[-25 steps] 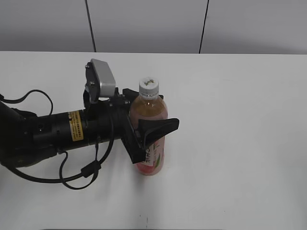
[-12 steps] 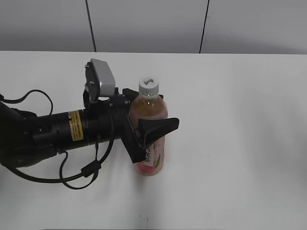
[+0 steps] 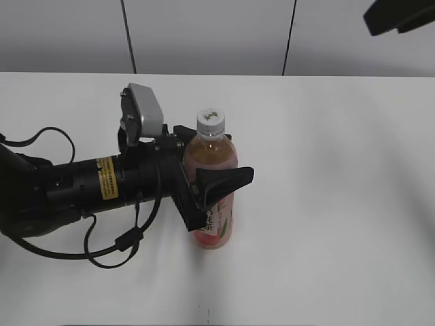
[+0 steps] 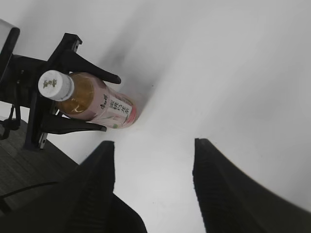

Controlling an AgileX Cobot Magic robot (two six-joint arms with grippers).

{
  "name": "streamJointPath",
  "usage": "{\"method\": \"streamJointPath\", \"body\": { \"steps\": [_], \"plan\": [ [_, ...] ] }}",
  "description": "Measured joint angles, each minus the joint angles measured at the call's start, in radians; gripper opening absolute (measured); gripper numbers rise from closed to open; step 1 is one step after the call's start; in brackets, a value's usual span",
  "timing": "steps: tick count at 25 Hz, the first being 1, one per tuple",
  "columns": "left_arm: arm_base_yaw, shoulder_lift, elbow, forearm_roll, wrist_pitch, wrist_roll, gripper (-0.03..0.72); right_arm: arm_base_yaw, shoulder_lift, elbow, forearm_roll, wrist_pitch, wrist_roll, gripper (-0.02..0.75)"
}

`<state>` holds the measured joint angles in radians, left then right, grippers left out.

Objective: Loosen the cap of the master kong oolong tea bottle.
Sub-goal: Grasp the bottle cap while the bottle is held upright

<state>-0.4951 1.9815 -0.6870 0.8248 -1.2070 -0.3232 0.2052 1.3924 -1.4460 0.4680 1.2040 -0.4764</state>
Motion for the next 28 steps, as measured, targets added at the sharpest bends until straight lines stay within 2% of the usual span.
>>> {"method": "streamJointPath", "body": {
  "steps": [5, 11, 16, 20, 23, 28],
  "plan": [
    [0.000, 0.000, 0.000, 0.000, 0.000, 0.000, 0.456, 0.182, 0.140, -0.163, -0.164, 0.012, 0.158, 0.394],
    [0.000, 0.000, 0.000, 0.000, 0.000, 0.000, 0.456, 0.331, 0.272, -0.285, -0.200, 0.013, 0.294, 0.393],
    [0.000, 0.000, 0.000, 0.000, -0.001, 0.000, 0.456, 0.435, 0.335, -0.301, -0.211, 0.013, 0.409, 0.393],
    [0.000, 0.000, 0.000, 0.000, -0.001, 0.000, 0.456, 0.530, 0.357, -0.301, -0.305, 0.014, 0.505, 0.393],
    [0.000, 0.000, 0.000, 0.000, 0.000, 0.000, 0.456, 0.566, 0.369, -0.301, -0.335, 0.016, 0.543, 0.393],
    [0.000, 0.000, 0.000, 0.000, 0.000, 0.000, 0.456, 0.569, 0.407, -0.301, -0.333, 0.016, 0.581, 0.393]
  ]
}}
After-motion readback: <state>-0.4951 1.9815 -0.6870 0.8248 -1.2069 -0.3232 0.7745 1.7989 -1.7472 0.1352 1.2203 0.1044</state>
